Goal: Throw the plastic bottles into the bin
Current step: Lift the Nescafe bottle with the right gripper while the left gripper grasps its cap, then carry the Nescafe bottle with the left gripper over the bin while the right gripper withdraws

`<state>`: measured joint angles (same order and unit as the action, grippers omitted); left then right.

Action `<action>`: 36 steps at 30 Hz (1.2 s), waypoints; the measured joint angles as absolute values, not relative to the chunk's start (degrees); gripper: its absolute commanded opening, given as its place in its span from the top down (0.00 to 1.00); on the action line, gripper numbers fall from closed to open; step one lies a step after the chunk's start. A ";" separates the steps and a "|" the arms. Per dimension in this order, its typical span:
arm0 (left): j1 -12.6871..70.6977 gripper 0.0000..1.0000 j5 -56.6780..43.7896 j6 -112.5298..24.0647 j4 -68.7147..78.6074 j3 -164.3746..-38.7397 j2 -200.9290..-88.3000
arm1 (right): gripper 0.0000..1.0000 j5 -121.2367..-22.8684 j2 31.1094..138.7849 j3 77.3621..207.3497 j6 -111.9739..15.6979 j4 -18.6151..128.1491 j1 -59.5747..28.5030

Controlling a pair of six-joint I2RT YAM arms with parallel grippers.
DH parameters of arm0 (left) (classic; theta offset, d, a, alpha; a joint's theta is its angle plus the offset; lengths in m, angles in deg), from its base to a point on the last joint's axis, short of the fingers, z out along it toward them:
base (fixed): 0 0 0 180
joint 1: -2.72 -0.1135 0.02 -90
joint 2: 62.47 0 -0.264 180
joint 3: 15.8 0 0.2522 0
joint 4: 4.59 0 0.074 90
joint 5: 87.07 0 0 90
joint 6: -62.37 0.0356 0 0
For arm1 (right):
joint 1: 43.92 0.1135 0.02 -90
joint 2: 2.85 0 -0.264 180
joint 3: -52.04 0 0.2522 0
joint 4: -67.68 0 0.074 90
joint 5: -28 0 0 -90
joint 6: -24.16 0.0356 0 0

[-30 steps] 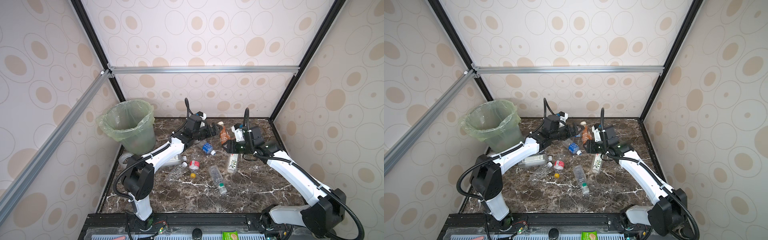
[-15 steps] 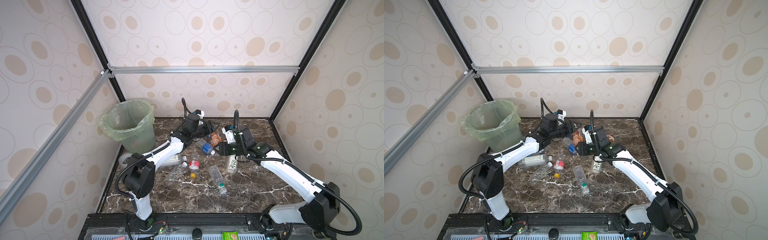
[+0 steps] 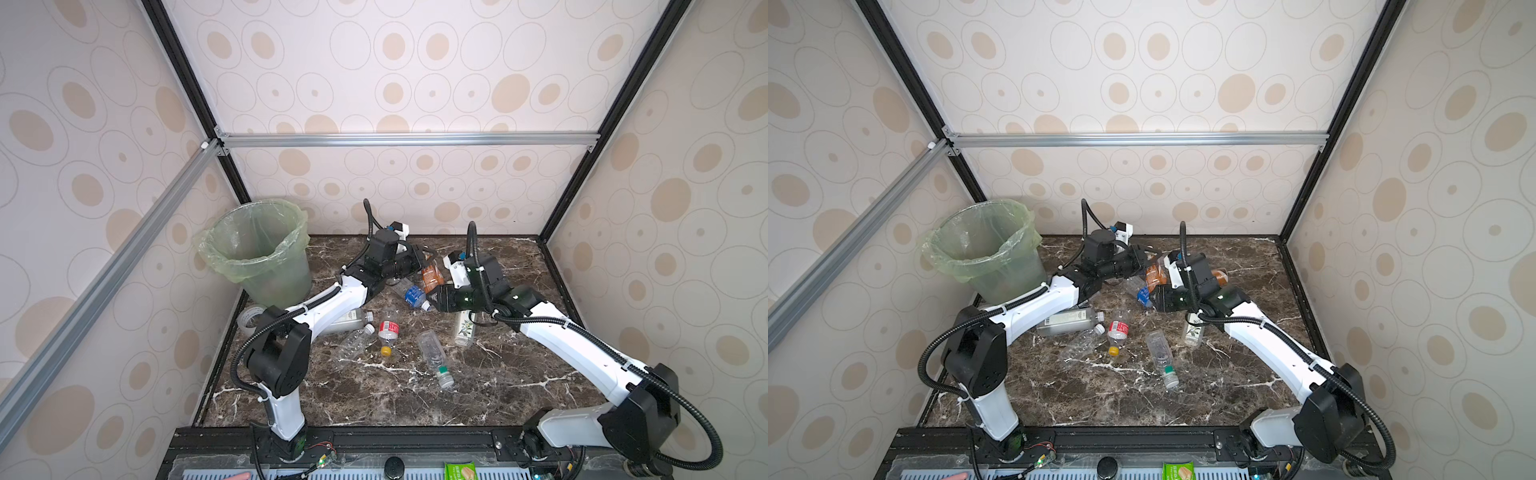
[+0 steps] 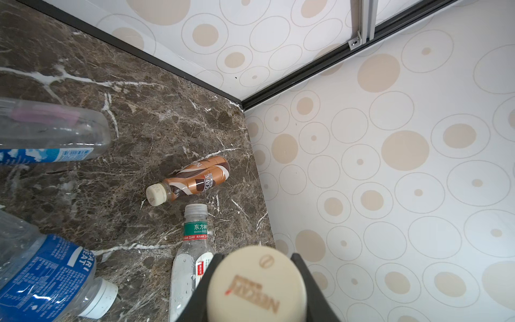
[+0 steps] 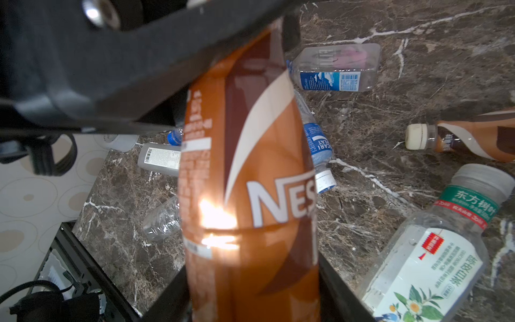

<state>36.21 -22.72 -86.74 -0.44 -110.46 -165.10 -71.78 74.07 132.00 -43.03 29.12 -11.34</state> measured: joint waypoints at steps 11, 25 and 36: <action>34.88 0.70 -22.70 -84.03 2.38 -110.15 -165.10 | 0.16 -72.37 74.09 131.78 -42.88 29.86 -11.34; 25.98 0.67 -16.49 -71.39 20.81 -120.03 -164.79 | 0.00 -72.72 75.78 134.69 -42.99 30.04 -11.34; 19.43 0.66 -6.20 -59.37 36.96 -141.30 -164.36 | 0.00 -72.09 85.77 154.66 -46.92 28.99 -4.81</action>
